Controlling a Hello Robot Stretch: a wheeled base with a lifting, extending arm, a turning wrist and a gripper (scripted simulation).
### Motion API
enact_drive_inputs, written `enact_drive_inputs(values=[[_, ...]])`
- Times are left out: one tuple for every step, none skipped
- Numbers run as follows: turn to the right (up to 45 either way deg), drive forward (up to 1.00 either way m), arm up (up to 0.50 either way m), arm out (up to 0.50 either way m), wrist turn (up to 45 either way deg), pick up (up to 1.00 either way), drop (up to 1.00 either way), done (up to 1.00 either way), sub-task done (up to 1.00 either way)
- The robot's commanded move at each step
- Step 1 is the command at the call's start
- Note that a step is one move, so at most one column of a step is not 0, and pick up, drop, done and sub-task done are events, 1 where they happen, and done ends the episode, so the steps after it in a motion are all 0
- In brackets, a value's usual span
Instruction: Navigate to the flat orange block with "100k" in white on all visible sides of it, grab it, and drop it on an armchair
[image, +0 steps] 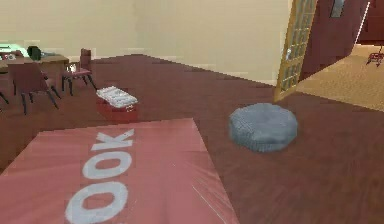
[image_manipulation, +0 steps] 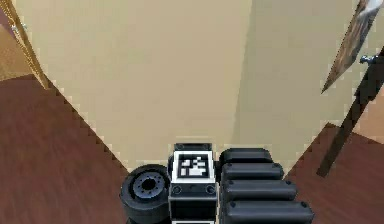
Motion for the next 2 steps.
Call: enact_drive_inputs(values=[[39.0,0.00,0.00,0.00,0.0,0.00,0.00,0.00,0.00],[0.0,1.00,0.00,0.00,0.0,0.00,0.00,0.00,0.00]])
